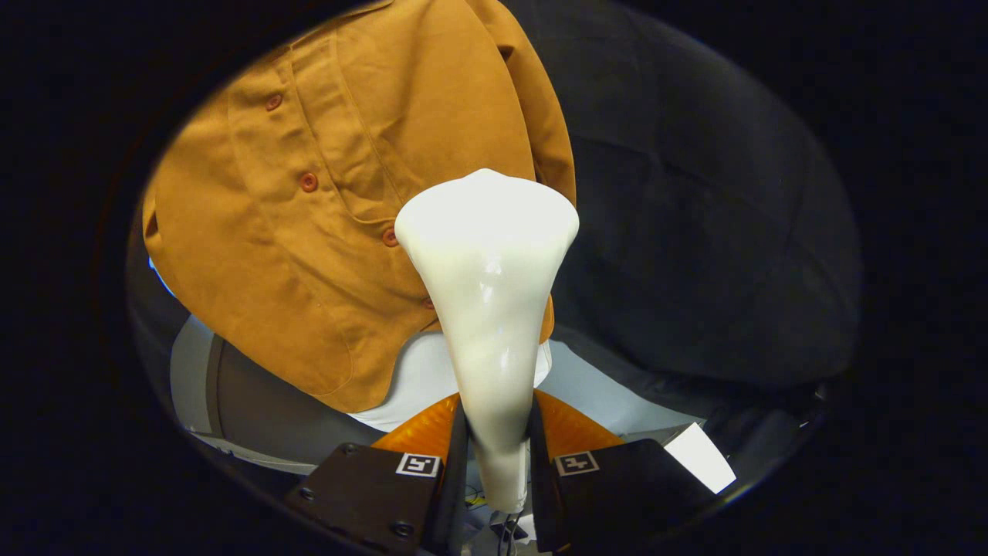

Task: Iron the clothes twice with a garment steamer, once on the left side and once on the right side.

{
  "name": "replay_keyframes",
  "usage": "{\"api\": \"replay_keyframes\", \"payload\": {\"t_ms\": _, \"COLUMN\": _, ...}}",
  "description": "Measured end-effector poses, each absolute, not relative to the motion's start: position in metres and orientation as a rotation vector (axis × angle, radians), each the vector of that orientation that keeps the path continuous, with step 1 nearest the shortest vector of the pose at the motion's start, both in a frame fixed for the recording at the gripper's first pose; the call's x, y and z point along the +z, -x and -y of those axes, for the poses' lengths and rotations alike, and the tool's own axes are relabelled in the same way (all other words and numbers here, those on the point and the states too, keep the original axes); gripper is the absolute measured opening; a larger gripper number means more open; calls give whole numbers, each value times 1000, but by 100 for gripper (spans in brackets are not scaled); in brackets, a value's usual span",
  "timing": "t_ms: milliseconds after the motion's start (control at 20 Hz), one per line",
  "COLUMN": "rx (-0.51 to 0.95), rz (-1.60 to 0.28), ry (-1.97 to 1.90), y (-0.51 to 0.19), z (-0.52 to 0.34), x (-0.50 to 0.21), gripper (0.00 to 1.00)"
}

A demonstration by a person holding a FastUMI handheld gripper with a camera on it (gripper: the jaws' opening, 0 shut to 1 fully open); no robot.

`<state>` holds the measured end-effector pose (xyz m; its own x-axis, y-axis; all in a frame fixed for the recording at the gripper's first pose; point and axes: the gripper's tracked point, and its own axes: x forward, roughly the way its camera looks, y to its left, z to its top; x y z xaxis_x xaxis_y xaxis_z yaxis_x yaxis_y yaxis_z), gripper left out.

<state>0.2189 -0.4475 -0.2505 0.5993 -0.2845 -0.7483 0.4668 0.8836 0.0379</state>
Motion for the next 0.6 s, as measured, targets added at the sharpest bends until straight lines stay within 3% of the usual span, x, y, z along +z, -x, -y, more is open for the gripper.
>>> {"api": "replay_keyframes", "payload": {"t_ms": 250, "rx": -418, "rz": -652, "ry": -159, "y": -225, "z": 423, "x": -200, "gripper": 39}}
{"api": "replay_keyframes", "payload": {"t_ms": 600, "rx": -278, "rz": -412, "ry": -90, "y": -234, "z": 329, "x": -118, "gripper": 39}}
